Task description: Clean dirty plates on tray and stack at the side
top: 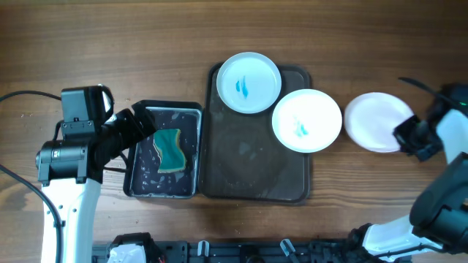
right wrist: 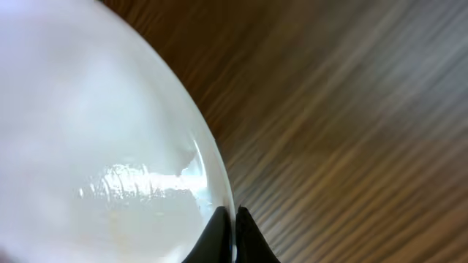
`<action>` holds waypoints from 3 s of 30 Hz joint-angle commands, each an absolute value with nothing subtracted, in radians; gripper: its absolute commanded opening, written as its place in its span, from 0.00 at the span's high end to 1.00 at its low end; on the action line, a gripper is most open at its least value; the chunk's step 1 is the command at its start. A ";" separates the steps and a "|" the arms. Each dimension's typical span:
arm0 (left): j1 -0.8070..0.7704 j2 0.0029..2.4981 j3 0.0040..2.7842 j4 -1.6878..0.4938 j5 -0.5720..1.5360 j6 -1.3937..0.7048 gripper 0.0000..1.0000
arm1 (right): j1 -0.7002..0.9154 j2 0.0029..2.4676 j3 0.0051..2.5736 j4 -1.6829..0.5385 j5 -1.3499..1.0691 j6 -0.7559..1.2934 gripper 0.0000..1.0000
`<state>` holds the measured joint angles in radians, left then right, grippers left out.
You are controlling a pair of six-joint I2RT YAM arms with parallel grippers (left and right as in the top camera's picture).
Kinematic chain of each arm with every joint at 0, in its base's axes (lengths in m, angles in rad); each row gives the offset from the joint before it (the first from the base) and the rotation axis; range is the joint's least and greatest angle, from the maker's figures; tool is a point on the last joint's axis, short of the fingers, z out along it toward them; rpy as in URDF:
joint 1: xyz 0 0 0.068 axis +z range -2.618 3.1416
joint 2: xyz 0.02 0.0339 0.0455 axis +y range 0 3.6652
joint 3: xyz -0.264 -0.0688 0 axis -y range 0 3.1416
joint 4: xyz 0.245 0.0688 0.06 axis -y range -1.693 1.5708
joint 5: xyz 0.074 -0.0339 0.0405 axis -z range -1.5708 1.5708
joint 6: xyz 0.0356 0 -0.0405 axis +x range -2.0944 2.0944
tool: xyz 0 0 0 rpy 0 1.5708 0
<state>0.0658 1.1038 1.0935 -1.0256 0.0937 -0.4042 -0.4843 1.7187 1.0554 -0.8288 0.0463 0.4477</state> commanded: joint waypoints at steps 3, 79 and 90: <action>0.072 1.094 1.113 -1.023 0.076 -0.400 0.00 | -0.373 1.723 1.040 -0.873 0.068 0.448 0.86; 0.031 1.916 1.097 -0.146 -0.342 0.151 0.96 | -0.356 1.096 1.045 -1.007 -0.583 0.105 0.71; 0.022 1.729 1.101 -0.418 -0.056 -0.145 0.73 | -0.184 1.135 1.045 -1.053 -0.323 0.075 0.52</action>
<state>0.0246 1.8725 1.0977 -0.3130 -0.2501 -0.0071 -0.3138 1.0920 1.0477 -1.0225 -0.4995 0.0868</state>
